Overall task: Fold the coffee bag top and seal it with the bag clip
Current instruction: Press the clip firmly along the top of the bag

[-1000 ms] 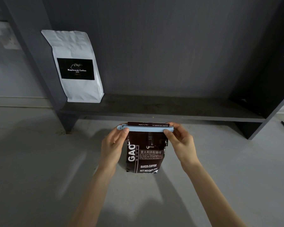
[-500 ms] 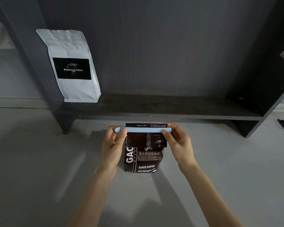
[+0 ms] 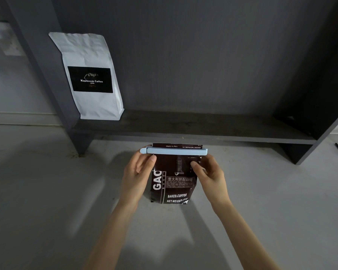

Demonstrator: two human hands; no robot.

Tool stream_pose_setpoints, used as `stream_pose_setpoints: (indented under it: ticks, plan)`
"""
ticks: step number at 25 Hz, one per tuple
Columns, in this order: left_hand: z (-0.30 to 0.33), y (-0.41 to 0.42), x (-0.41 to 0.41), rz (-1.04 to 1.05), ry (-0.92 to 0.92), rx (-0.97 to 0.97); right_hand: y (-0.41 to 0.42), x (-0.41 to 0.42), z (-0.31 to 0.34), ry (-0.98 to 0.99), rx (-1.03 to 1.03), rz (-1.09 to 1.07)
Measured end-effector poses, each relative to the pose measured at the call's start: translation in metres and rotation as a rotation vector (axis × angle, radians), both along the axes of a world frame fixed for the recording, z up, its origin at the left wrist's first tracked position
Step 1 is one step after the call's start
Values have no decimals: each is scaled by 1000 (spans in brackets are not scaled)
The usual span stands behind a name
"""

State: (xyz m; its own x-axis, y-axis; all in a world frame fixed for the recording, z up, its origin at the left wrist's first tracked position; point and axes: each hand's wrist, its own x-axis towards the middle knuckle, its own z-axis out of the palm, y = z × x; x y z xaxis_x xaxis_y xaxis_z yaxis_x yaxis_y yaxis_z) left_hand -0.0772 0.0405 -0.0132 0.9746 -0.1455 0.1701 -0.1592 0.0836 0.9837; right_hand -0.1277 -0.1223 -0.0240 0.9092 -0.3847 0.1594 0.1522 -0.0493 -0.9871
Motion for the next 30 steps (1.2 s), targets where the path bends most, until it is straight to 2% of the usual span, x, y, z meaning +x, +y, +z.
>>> stream_pose_setpoints:
  ticks: [4, 10, 13, 16, 24, 30]
  plan:
    - [-16, 4, -1, -62, 15, 68, 0, 0, -14, 72, -97, -42]
    - [-44, 9, -2, -98, 58, 315, 4, -8, -33, 180, -219, -3]
    - [-48, 9, -9, -115, -15, 471, 6, -8, -34, 181, -252, -18]
    - [-54, 13, -6, -95, -24, 529, 7, -8, -34, 180, -268, -33]
    - [-52, 13, -11, -9, -34, 532, 9, -4, -33, 190, -307, -111]
    - [-17, 13, 19, 62, -90, 435, 5, 22, 7, 125, -282, -98]
